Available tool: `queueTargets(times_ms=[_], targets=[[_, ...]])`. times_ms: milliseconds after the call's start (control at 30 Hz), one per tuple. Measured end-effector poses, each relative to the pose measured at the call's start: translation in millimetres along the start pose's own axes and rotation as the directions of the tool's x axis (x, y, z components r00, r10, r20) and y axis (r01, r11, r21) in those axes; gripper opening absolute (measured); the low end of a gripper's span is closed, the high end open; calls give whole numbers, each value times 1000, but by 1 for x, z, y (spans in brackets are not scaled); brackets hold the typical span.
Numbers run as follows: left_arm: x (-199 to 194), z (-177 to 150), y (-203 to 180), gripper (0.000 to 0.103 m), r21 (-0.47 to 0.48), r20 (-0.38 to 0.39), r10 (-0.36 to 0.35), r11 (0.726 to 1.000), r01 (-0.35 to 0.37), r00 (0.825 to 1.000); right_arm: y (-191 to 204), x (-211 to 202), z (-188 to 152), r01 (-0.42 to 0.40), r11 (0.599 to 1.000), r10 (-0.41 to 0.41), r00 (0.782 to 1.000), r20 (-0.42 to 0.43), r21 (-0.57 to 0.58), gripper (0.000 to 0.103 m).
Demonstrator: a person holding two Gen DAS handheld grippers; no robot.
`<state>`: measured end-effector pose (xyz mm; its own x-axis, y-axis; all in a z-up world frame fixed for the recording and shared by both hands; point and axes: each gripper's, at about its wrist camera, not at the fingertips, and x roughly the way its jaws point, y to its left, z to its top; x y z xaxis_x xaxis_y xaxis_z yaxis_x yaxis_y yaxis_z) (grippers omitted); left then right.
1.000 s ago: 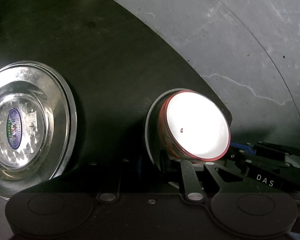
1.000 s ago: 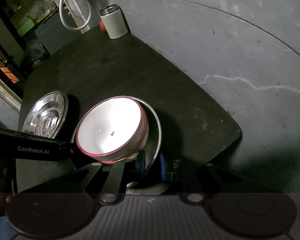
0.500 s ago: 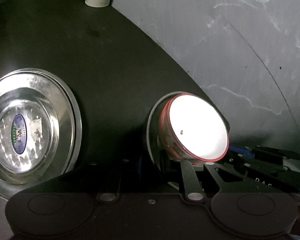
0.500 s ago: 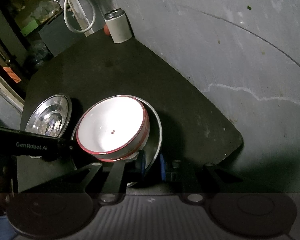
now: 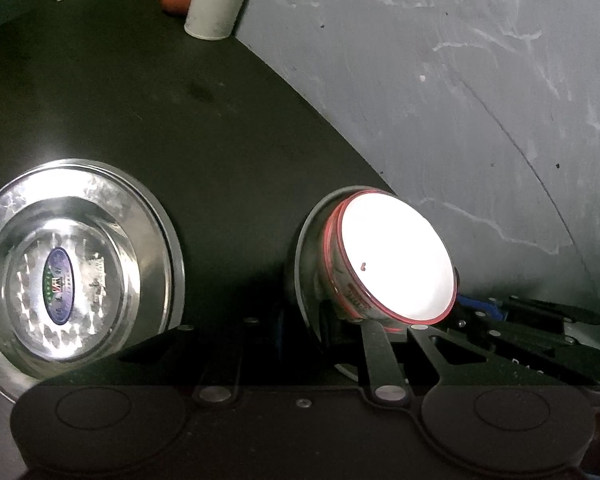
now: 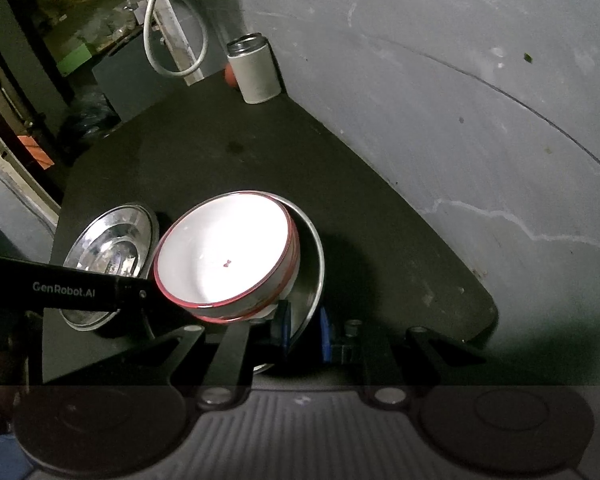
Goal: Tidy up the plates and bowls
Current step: 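Carry the bowl stack with both tools over the steel plate stack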
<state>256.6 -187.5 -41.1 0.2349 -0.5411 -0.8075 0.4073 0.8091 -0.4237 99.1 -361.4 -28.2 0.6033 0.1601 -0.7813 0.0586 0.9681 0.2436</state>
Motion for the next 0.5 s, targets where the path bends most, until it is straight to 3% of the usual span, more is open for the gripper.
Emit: queueTargets(times_ms=[500], targets=[[-21,6,8,18,-24,53,21,1000,-19,998,11,2,12,-29,998,30,999,21,-48,17]])
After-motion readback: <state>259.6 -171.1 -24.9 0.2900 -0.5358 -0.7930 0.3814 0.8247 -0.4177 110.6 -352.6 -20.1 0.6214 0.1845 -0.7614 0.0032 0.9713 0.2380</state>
